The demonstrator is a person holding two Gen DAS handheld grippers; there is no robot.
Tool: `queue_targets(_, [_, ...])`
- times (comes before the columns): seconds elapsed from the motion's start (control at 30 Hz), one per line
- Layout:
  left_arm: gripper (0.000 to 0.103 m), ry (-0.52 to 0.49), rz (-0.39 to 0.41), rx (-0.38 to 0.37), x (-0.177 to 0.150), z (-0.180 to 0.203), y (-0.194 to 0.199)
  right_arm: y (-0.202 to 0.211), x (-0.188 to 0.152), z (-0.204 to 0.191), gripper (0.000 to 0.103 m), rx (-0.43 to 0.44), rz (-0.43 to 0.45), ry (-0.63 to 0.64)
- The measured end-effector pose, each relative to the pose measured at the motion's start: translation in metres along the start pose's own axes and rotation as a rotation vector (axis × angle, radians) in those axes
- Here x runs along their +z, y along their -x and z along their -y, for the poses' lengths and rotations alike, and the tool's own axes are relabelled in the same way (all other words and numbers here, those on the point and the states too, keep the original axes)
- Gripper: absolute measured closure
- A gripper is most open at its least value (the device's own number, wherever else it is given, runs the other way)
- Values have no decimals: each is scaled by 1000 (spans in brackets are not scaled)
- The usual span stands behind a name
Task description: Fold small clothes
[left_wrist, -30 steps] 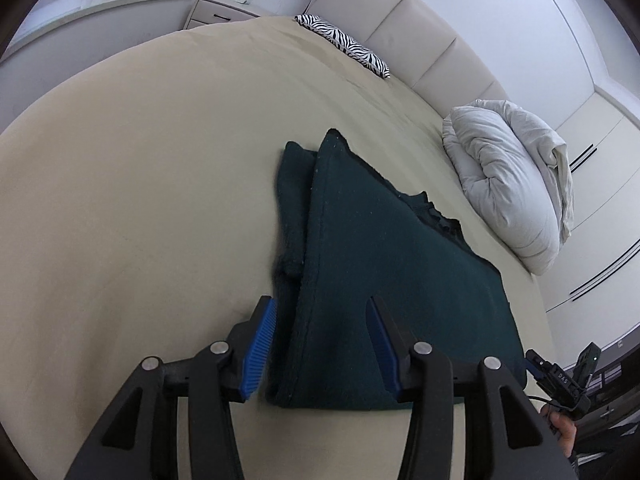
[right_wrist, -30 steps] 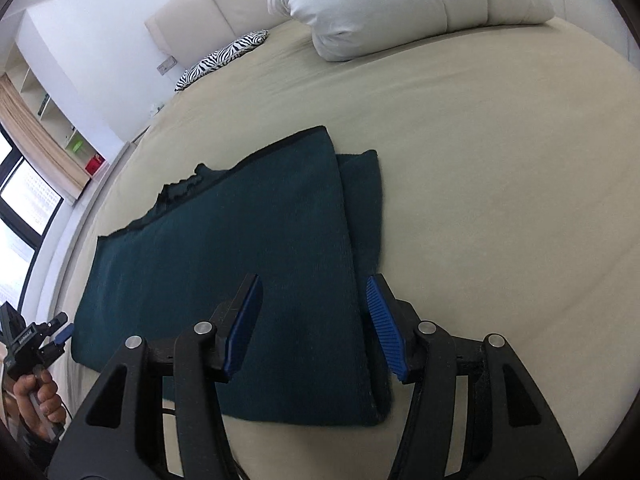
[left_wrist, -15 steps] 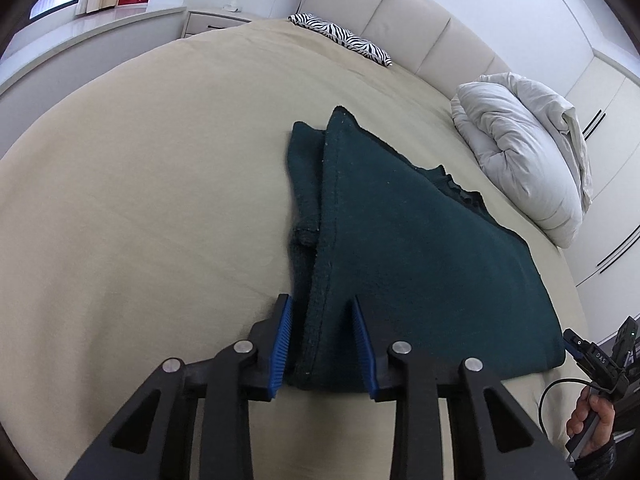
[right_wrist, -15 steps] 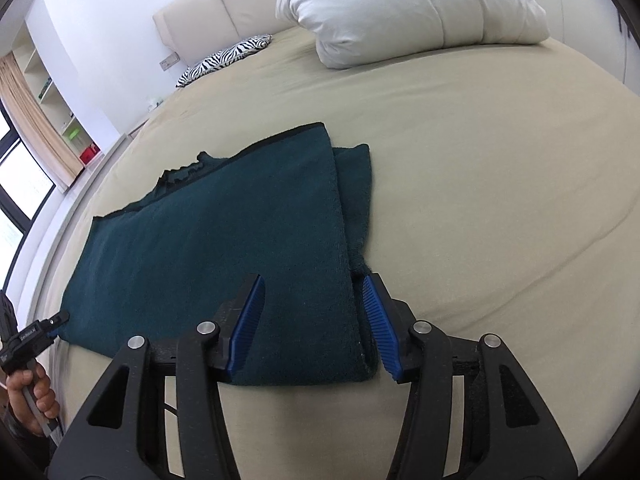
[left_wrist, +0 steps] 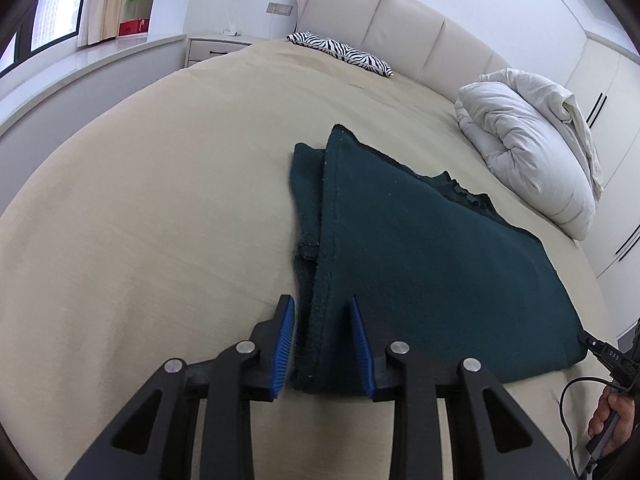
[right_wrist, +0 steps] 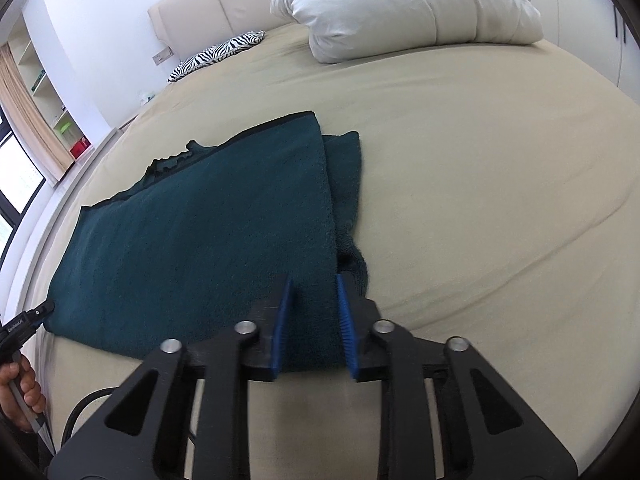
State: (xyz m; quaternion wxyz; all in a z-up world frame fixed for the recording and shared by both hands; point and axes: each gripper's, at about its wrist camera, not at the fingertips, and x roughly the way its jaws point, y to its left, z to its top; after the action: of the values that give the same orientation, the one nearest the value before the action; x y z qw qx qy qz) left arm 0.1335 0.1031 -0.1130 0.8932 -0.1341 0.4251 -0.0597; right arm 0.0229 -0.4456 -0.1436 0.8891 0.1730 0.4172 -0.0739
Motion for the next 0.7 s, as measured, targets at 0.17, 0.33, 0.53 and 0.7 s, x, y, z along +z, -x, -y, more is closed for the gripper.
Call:
queue_targets(0.17, [88,-36,-3,1,-3,5,-3,1,-2,2,97,-15,-2,8])
queue_targets(0.33, [95,-55,-3,10,-6,6,-5,3,-4,1,98,-19,9,8])
queue_targets(0.53, [96,-50,-11,4,-5,3,-5,1,-5,5,98,-20,0,-8])
queue_targets(0.7, [96,-46,-17,-6,-6,0,-4,4,-9,7,98,-20,-2,-15])
